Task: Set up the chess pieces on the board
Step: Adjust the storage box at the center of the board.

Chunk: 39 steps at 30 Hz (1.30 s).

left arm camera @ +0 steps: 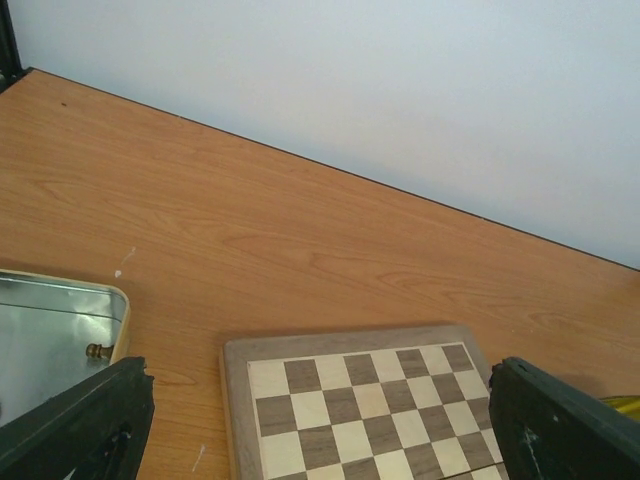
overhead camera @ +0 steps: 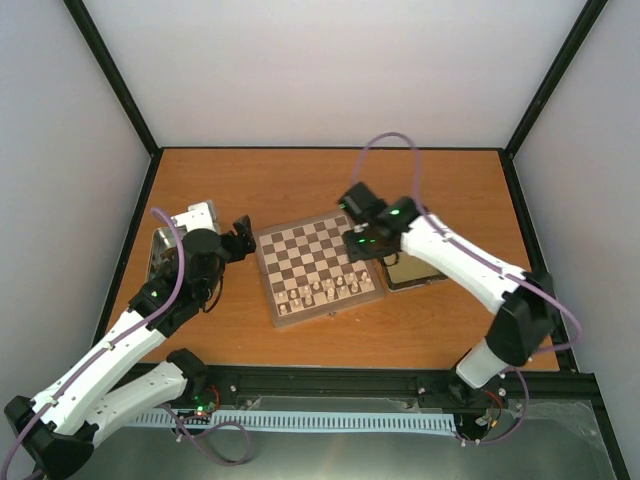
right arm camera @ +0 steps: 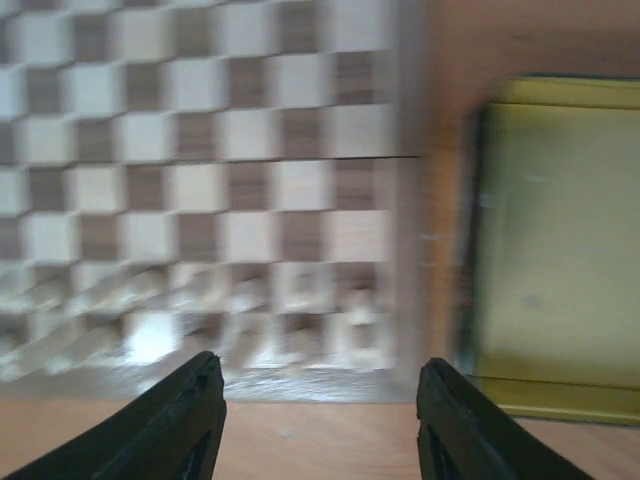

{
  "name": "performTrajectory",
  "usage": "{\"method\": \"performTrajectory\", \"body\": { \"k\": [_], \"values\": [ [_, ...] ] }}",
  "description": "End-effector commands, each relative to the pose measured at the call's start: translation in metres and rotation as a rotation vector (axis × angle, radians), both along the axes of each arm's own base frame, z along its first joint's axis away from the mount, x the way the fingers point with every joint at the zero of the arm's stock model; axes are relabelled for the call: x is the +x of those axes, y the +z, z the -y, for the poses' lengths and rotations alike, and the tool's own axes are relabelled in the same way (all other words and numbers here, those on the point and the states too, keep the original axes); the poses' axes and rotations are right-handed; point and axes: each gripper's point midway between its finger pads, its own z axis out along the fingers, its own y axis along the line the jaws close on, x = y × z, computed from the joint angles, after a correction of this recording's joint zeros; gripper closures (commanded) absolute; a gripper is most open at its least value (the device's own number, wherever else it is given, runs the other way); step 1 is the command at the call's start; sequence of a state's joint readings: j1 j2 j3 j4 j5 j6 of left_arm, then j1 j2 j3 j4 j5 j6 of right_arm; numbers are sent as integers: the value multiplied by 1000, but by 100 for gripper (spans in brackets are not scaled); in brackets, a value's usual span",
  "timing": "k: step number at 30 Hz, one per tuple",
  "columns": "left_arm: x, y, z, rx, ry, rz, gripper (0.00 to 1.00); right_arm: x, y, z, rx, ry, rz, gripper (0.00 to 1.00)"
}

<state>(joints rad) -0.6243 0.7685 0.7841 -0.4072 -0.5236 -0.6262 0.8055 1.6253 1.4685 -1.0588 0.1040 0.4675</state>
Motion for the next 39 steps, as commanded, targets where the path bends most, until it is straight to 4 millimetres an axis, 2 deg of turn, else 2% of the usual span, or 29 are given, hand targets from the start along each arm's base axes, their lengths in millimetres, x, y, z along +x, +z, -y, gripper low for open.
{"method": "performTrajectory", "body": {
  "k": [1, 6, 7, 9, 12, 16, 19, 22, 25, 29, 31, 34, 38, 39],
  "values": [
    [2, 6, 7, -5, -34, 8, 7, 35, -12, 71, -43, -166, 85, 43],
    [8, 5, 16, 1, -62, -8, 7, 74, -32, 151, -278, -202, 145, 21],
    [9, 4, 17, 5, -67, -13, 7, 82, -35, 159, -314, -183, 149, 15],
    [11, 5, 20, 9, -76, -15, 7, 102, -42, 169, -368, -135, 169, 10],
    [14, 4, 24, 18, -89, -21, 7, 126, -51, 157, -386, 32, 202, 8],
    [15, 3, 25, 34, -91, -31, 7, 143, -69, 132, -359, 294, 202, 10],
    [15, 1, 23, 41, -82, -34, 7, 162, -72, 132, -398, 363, 235, 11],
    [15, -3, 23, 45, -79, -45, 7, 179, -75, 140, -426, 374, 233, 11],
    [16, -6, 24, 49, -79, -54, 7, 186, -88, 145, -413, 402, 201, 12],
    [20, -9, 27, 57, -82, -70, 7, 183, -109, 139, -332, 475, 117, 18],
    [22, -11, 29, 61, -81, -80, 7, 180, -110, 133, -265, 498, 78, 24],
    [24, -15, 31, 56, -82, -94, 7, 184, -110, 135, -247, 454, 57, 34],
    [24, -17, 34, 40, -93, -106, 7, 190, -110, 147, -251, 308, 42, 45],
    [24, -18, 35, 36, -94, -107, 7, 194, -110, 164, -255, 236, 37, 48]
  ]
}}
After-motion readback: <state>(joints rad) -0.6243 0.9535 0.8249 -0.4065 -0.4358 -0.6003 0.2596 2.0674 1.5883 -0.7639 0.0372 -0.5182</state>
